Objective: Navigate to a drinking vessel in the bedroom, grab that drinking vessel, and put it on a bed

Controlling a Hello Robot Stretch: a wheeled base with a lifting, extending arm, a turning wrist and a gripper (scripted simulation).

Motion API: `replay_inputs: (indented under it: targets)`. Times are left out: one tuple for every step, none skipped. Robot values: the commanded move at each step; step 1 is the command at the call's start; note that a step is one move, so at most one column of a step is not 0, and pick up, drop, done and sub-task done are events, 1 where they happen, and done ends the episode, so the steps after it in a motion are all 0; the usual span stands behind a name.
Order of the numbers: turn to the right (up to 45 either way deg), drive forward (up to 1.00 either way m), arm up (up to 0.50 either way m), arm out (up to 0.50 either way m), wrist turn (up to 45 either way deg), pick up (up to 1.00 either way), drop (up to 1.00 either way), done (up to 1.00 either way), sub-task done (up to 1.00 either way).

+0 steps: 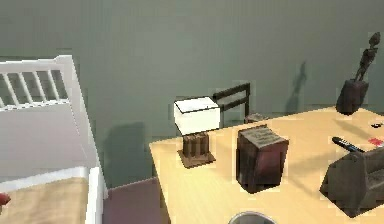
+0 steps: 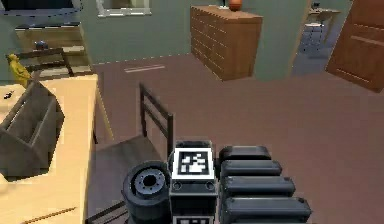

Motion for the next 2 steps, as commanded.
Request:
replay_inputs:
  targets:
    - [45.0, 0.00, 0.00, 0.00, 0.0, 0.00, 0.00, 0.00, 0.00]
    - [45.0, 0.00, 0.00, 0.00, 0.0, 0.00, 0.00, 0.00, 0.00]
